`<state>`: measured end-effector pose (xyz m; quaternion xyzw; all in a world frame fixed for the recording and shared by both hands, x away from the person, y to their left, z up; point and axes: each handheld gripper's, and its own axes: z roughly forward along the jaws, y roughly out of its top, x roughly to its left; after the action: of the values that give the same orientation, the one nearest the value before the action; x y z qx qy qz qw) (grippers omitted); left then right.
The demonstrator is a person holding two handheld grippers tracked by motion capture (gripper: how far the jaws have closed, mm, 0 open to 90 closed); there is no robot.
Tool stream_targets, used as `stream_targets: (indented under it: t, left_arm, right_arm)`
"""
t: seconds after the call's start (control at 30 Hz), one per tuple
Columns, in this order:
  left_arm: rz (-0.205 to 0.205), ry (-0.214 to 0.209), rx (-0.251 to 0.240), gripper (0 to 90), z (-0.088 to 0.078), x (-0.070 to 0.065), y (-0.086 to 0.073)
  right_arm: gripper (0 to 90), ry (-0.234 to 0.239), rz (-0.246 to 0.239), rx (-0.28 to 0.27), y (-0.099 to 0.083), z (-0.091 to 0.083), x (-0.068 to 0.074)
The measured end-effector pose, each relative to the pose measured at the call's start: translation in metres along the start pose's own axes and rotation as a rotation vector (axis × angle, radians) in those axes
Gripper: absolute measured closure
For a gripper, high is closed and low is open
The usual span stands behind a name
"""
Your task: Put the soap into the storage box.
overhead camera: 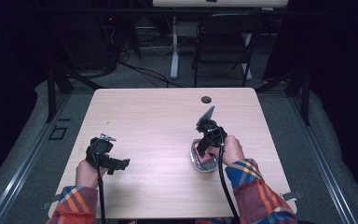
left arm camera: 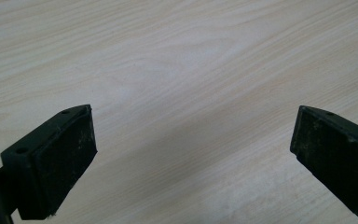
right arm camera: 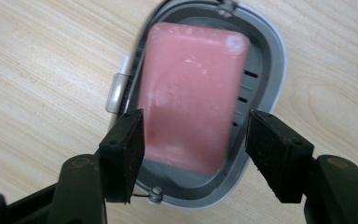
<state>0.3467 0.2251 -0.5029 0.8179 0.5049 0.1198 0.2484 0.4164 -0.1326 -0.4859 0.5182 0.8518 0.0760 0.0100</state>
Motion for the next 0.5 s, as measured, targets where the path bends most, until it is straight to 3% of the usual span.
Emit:
stream_targets:
  t: [0.07, 0.3, 0.5]
  left_arm:
    - [-0.001, 0.0, -0.001, 0.0, 0.0, 0.0, 0.0]
    - [-0.002, -0.001, -0.002, 0.0, 0.0, 0.0, 0.0]
    - [0.0, 0.0, -0.001, 0.0, 0.0, 0.0, 0.0]
  right_arm:
    - [37.1, -0.006, -0.019, 0.01, 0.0, -0.003, -0.001]
    - [33.5, -0.009, -0.023, -0.045, -0.008, -0.014, -0.006]
    - [28.2, -0.013, -0.052, -0.069, -0.018, -0.024, -0.019]
